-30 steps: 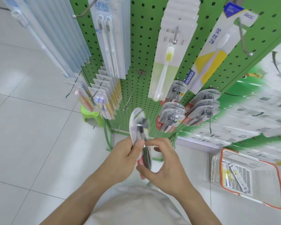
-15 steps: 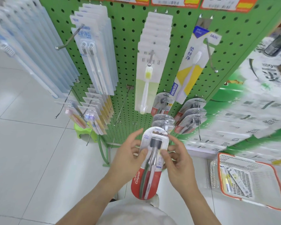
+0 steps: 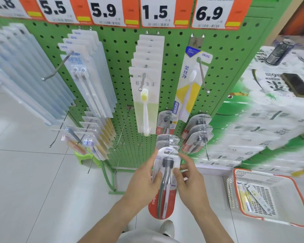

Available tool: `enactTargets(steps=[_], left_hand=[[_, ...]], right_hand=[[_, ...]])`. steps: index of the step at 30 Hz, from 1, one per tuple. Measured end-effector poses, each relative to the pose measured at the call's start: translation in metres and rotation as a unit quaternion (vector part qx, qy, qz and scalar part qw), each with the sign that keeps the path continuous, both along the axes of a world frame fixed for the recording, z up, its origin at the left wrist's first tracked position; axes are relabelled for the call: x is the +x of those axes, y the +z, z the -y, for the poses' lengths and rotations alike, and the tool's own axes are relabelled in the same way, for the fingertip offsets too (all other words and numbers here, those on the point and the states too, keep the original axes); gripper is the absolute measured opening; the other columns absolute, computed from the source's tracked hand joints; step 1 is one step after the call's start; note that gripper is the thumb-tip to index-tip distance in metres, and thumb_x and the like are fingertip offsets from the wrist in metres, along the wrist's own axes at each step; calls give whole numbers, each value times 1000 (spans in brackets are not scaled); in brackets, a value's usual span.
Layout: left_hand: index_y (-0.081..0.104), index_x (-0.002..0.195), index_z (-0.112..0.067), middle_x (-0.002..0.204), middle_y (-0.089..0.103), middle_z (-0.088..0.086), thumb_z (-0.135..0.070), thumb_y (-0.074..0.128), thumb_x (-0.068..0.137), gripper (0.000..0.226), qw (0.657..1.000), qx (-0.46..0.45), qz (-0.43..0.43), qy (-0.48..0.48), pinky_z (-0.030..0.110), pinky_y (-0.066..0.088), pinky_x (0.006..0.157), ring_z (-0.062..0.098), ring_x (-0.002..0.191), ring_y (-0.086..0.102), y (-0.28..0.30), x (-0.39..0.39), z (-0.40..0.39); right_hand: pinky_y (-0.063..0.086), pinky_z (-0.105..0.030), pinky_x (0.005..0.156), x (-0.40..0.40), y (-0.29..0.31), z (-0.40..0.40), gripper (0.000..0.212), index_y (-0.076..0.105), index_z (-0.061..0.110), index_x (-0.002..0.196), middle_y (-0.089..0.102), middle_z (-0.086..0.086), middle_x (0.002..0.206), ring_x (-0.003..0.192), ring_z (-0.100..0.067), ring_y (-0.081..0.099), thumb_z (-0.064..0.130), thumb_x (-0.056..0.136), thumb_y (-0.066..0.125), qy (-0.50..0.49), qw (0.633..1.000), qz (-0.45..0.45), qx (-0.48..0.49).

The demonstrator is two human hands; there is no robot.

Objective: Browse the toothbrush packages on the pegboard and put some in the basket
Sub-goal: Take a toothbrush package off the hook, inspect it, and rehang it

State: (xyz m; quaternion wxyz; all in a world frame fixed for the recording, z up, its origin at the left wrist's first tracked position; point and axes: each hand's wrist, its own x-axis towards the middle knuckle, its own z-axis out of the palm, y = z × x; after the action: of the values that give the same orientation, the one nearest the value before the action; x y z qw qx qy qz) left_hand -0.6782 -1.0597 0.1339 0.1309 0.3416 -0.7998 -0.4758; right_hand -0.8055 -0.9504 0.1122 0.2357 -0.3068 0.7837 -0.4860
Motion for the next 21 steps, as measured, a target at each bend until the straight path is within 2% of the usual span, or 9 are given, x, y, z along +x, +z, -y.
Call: enactTargets(steps=[3,6,8,10,13,15,16,19,21], left_hand=[[7,150,-62,120,65,-10,-32,55,100,76,999,-14,31,4,33,55,90,7,98,62,-9,-4,1],[8,155,-54,134,59,-9,-33,55,100,75,999,-20,36,9,34,52,98,8,111,60,-16,-8,2],[8,156,-51,145,50,-12,-28,56,99,78,999,-18,32,11,26,47,102,8,120,56,-19,-9,2],[9,158,-46,148,42,-13,-21,57,99,80,999,-17,32,16,15,37,97,5,127,49,-19,-11,2],[12,158,-41,144,43,-11,-18,57,99,78,999,-24,26,33,10,33,86,-3,111,50,-19,-17,4],[16,159,-38,140,45,-10,-22,57,99,74,999,-26,22,40,10,34,81,-7,96,49,-19,-21,5],[17,159,-36,138,45,-11,-26,57,99,73,999,-29,23,40,11,34,80,-8,95,47,-19,-23,5],[19,159,-33,135,43,-14,-35,57,99,70,998,-46,19,47,15,35,85,-4,110,46,-17,-29,6],[23,157,-30,136,42,-11,-38,58,98,69,996,-49,9,70,22,42,89,4,117,51,-17,-34,5]], right_hand=[[44,-13,60,-4,-2,1,45,48,51,131,63,27,94,70,-7,65,19,101,59,-4,1000,-13,8],[46,-11,64,-7,-2,3,41,52,47,130,65,28,95,79,-4,67,18,101,59,-8,1000,-25,10],[47,-8,70,-9,-1,5,37,57,40,127,68,21,95,89,0,66,15,100,60,-19,999,-30,-11],[47,-6,73,-11,1,9,30,62,32,123,67,14,104,96,4,64,14,99,62,-26,998,-48,-28],[45,-4,70,-16,1,17,18,66,24,115,66,8,106,95,8,62,16,99,63,-29,997,-67,-22],[45,-4,70,-20,0,22,14,68,20,113,66,6,106,94,7,62,19,100,63,-33,996,-80,-7],[45,-5,71,-22,0,24,14,68,19,113,67,6,106,94,7,62,21,100,63,-37,996,-84,-2],[46,-8,73,-30,5,29,11,70,19,106,69,7,101,91,4,64,24,99,64,-37,995,-97,-4],[45,-9,73,-34,10,32,10,71,20,100,70,10,95,88,2,64,28,98,65,-32,994,-106,5]])
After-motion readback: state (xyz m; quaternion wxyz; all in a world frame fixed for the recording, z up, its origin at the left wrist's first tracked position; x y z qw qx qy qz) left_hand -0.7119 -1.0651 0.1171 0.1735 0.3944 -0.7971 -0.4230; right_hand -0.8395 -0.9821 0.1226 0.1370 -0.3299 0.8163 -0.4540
